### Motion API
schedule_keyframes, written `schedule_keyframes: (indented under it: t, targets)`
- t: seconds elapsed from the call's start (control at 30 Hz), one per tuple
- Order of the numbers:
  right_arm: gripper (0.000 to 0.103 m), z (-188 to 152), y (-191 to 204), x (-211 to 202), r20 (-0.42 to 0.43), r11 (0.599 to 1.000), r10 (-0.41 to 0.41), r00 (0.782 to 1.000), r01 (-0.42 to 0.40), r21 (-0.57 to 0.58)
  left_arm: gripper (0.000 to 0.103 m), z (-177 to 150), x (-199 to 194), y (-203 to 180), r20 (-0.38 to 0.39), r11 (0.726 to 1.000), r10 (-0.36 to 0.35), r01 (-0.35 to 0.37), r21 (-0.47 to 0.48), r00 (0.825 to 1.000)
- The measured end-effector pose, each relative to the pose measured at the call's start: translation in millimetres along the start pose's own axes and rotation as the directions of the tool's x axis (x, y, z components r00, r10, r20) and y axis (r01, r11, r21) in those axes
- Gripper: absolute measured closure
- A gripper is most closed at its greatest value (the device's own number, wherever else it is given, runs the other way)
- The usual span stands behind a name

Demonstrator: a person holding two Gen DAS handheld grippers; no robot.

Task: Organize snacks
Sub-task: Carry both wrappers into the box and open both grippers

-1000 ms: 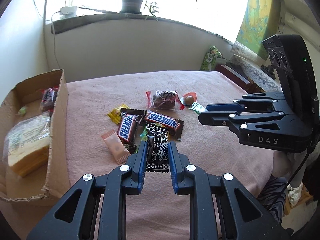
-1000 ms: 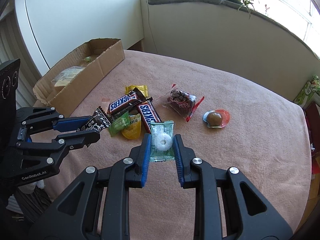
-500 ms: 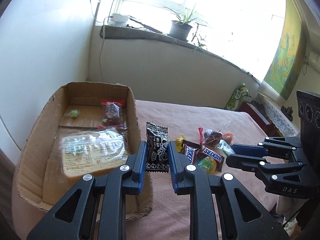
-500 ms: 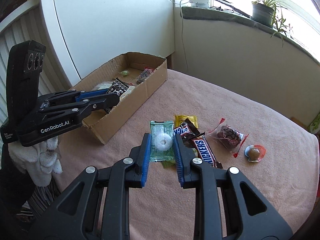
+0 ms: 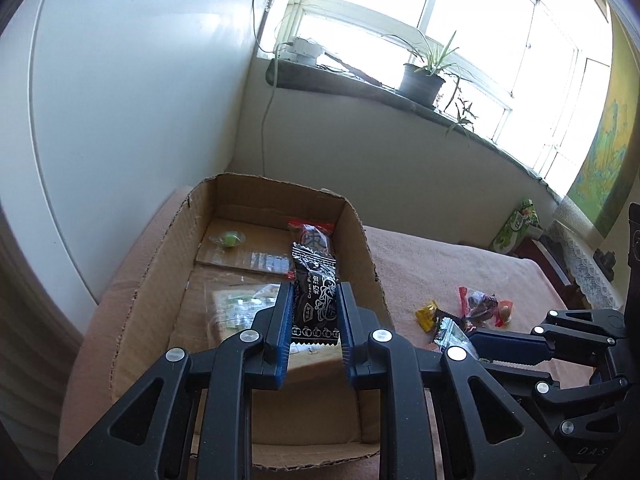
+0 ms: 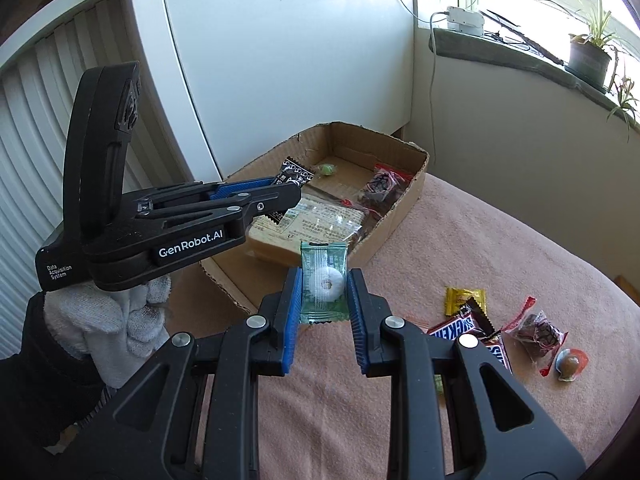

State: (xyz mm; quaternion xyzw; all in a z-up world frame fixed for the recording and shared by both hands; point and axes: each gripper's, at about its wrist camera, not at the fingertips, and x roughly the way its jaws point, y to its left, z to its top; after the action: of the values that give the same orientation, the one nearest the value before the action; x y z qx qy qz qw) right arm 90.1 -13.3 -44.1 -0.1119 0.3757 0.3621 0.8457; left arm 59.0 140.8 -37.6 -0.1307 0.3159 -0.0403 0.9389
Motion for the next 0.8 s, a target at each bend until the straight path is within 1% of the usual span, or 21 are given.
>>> schedule_keyframes:
  t: [0.27,0.5,0.8]
  targets:
    - [0.079,15.1,16.6,25.7,-0.020,0.999,0.029,0.999,-0.029,-0.028,0.084,6.8,-0.9,20.2,0.013,0.999,0.043,-0.042,-0.033,0.999]
    - [0.079,20.9,24.8,41.4,-0.040,0.998,0.046,0.998,-0.047,-0.045,0.084,8.4,0.0,24.0,0.016,0.998,0.059,-0.058,-0.034,0.998]
    - [0.079,21.9,27.4,46.2,-0.052,0.997,0.052,0.997,-0.055,-0.053,0.084,8.5,0.3,23.5,0.017,0.997,0.070,-0.069,-0.032,0.997]
